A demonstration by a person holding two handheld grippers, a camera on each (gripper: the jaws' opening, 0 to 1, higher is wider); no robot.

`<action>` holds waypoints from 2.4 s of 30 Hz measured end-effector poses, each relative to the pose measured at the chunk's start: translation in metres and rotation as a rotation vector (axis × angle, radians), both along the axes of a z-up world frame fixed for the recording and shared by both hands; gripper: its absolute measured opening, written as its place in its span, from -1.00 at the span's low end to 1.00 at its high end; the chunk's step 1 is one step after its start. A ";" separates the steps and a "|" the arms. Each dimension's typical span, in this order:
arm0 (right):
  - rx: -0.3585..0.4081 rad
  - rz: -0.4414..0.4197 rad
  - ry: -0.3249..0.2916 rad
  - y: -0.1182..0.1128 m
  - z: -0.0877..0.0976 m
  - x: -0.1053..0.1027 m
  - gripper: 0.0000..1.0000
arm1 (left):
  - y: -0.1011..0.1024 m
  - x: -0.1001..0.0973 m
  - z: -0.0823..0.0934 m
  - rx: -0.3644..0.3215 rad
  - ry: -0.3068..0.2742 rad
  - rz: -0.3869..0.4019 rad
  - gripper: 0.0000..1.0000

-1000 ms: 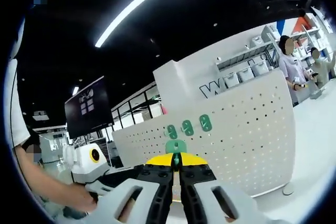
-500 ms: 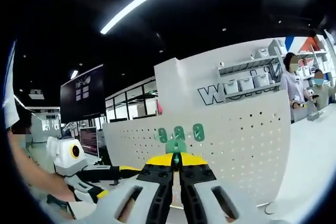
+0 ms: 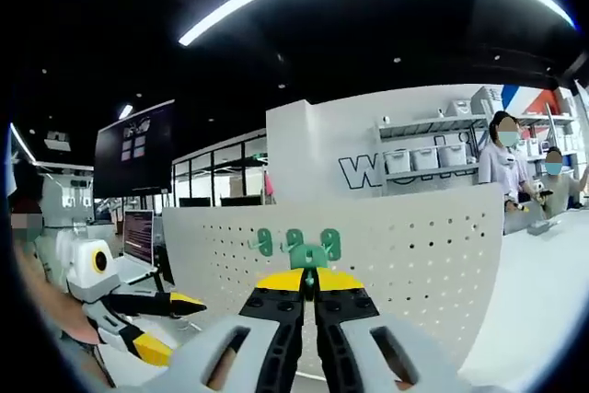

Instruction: Insert the hook assembly into the mounting plate slot until the hook locks in place.

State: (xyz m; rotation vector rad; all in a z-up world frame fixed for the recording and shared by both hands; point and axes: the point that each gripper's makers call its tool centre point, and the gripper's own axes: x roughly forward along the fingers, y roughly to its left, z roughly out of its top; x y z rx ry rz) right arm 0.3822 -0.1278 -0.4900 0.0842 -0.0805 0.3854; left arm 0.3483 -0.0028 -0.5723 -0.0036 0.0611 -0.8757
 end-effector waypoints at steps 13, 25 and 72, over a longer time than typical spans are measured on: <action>-0.030 -0.047 -0.020 -0.016 0.007 0.022 -0.99 | 0.021 -0.002 -0.001 -0.013 0.007 0.054 0.30; -0.076 -0.077 -0.040 -0.023 0.008 0.042 -0.99 | 0.037 -0.008 0.000 -0.010 0.000 0.096 0.29; -0.140 -0.148 -0.095 -0.030 -0.007 0.109 -0.98 | 0.085 -0.030 0.006 -0.057 0.051 0.246 0.28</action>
